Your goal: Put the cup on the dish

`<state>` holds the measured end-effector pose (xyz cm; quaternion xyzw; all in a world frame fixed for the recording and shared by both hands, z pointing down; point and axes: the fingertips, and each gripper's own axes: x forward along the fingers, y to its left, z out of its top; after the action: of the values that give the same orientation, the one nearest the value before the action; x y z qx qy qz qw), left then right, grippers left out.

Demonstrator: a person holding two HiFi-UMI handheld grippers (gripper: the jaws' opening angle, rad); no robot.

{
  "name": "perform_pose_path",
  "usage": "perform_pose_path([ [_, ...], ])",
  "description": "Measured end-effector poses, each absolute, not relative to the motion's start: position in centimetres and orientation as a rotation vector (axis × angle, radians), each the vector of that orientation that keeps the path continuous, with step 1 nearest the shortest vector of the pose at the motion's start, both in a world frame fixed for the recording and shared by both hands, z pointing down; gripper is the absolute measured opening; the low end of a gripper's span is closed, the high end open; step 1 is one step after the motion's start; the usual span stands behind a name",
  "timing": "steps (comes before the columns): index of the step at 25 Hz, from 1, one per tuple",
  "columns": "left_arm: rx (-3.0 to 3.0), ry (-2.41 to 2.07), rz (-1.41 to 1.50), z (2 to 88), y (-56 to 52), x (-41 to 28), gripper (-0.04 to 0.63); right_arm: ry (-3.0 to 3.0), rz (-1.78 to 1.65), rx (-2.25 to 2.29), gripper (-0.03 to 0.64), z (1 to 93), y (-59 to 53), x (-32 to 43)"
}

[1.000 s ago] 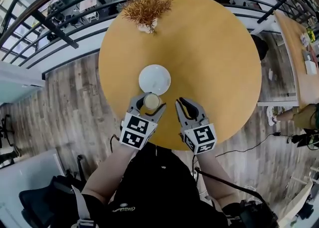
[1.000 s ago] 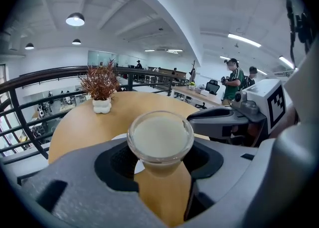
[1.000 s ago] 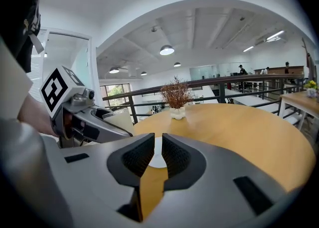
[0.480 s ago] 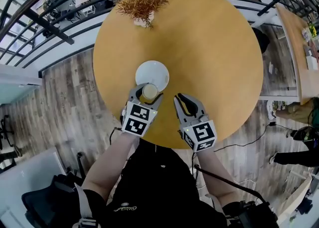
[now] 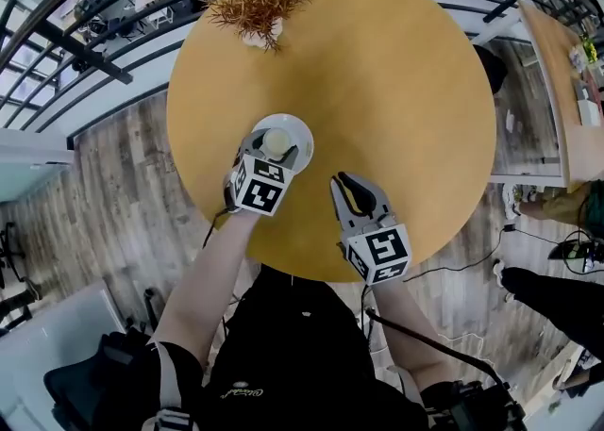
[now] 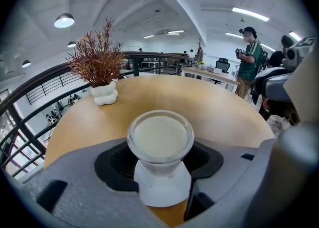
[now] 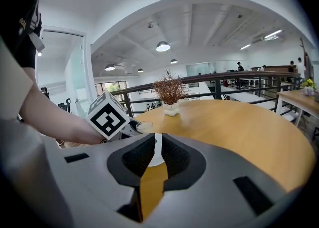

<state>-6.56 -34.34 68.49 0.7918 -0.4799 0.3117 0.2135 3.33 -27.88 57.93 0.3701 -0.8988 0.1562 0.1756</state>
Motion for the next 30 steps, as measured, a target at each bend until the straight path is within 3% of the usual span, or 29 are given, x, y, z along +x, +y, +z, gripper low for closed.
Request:
perform_pose_path([
  [30,2.181,-1.305,0.97,71.0,-35.6,-6.6,0.259,-2.525,0.479,1.085,0.03,58.6,-28.3,4.3],
])
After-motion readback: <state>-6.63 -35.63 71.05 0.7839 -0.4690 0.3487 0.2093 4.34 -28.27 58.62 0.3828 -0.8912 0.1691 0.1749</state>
